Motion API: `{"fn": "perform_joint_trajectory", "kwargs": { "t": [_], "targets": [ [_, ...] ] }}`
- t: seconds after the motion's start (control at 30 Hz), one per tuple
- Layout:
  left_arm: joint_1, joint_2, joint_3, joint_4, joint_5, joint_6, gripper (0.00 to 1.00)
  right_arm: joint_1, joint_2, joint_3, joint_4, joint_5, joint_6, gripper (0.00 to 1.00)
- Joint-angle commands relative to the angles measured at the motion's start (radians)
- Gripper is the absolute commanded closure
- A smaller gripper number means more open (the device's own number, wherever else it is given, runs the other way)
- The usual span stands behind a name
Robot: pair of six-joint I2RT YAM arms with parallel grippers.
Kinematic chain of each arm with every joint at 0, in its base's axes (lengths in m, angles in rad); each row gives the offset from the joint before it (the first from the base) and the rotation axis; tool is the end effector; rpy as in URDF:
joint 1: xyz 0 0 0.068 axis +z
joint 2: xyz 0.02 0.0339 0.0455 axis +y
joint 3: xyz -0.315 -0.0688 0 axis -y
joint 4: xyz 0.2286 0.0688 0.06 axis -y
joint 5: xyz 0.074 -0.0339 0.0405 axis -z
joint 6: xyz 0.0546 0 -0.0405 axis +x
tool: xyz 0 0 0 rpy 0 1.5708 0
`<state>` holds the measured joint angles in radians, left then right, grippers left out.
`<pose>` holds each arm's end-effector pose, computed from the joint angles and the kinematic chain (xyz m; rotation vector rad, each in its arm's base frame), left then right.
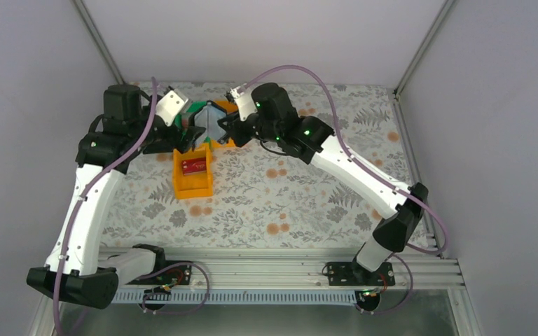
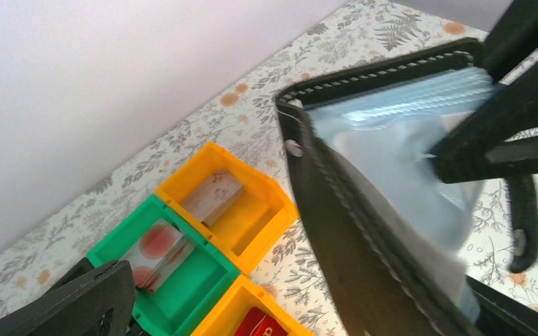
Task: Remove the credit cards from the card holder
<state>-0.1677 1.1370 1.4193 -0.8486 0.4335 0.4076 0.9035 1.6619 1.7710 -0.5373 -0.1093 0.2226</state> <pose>0.1881 -0.0551 0.4543 0.8313 1.9230 -0.3180 0.2342 0.3069 0.4585 -0.7685 1.9490 0.8152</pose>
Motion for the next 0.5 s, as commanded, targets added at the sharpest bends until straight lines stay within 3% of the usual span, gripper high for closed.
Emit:
{"fn": "perform_joint_trajectory", "kwargs": {
  "t": [0.0,0.2,0.47],
  "targets": [
    [0.015,-0.021,0.026,-0.023,-0.018,0.034,0.00,-0.012,-0.066,-0.031,-0.007,-0.115,-0.034,0.96],
    [0.054,-0.051,-0.001,-0.023,-0.009,0.060,0.00,-0.043,-0.112,-0.067,-0.012,-0.236,-0.086,0.96],
    [0.066,-0.064,0.006,-0.136,0.223,0.155,0.00,-0.094,-0.136,-0.115,-0.024,-0.338,-0.139,0.96]
  ]
}}
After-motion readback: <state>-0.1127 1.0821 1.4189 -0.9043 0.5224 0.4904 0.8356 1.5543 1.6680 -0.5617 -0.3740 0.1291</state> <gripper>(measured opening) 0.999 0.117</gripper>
